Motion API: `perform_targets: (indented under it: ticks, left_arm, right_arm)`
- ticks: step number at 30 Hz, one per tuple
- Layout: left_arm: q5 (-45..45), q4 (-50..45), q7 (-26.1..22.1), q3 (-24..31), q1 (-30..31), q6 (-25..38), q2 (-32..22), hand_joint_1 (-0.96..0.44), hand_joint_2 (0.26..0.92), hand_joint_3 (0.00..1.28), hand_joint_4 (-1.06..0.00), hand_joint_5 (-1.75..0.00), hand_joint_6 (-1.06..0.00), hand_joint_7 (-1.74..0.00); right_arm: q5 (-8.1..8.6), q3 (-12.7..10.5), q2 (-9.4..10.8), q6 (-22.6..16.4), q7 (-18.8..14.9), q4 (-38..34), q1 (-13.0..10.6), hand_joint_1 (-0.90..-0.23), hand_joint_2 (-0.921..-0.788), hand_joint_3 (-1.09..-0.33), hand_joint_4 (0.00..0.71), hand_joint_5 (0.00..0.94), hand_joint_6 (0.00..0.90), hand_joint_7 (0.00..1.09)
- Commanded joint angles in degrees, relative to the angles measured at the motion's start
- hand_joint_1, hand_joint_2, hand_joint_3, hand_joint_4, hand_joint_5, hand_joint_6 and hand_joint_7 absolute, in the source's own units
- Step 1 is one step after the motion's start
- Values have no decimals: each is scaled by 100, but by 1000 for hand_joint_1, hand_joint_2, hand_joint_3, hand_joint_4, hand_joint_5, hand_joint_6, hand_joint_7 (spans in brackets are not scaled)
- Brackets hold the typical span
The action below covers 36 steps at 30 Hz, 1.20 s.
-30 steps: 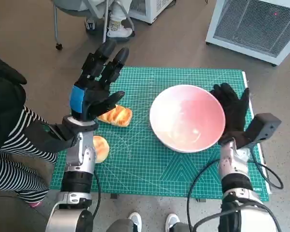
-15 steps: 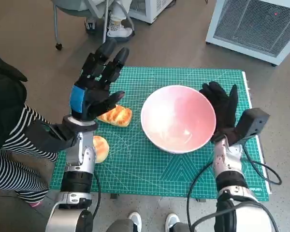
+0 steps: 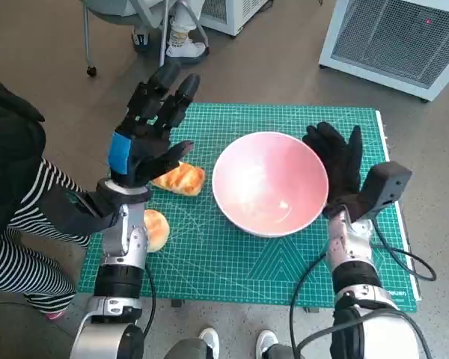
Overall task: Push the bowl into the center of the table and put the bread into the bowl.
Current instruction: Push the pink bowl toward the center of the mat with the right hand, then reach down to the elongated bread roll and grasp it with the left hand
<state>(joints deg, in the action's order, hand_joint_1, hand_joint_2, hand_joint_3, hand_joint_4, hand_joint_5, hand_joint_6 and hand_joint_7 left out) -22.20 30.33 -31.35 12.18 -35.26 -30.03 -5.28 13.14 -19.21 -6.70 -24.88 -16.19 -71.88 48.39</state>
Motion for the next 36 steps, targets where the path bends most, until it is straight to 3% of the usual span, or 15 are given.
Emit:
perform_targets:
  ticks: [1, 8, 15, 24, 29, 36]
  left_arm:
    - [70, -50, 16, -16, 71, 4, -70, -498, 921, 156, -292, 0, -264, -273]
    - [134, -41, 72, -50, 19, -34, -60, -506, 921, 157, -290, 0, -253, -255]
    - [190, -114, 110, -100, -56, -9, -31, -513, 921, 160, -285, 0, -247, -242]
    - [82, -252, 20, -172, -116, 113, -16, -490, 921, 154, -272, 0, -241, -230]
    - [-1, -353, -48, -191, -135, 226, -9, -468, 921, 143, -269, -1, -239, -227]
    - [-94, -595, -101, -223, -139, 424, -24, -465, 921, 135, -265, 0, -236, -229]
  right_arm:
    - [-77, 45, -128, -248, -17, 239, -17, -625, -921, -931, 131, 0, 129, 149]
    - [-99, 166, -202, -1099, -128, 911, -150, -617, -921, -912, 137, 3, 148, 158]
    - [67, 324, -165, -1620, -484, 1992, -482, -658, -921, -836, 149, 7, 168, 172]
    - [322, 693, -62, -1543, -803, 3941, -1148, -690, -921, -780, 167, 11, 190, 194]
    - [432, 861, -46, -1402, -907, 4486, -1368, -707, -921, -742, 176, 13, 202, 211]
    - [445, 1038, -104, -1201, -960, 4985, -1597, -720, -921, -700, 182, 12, 204, 229]
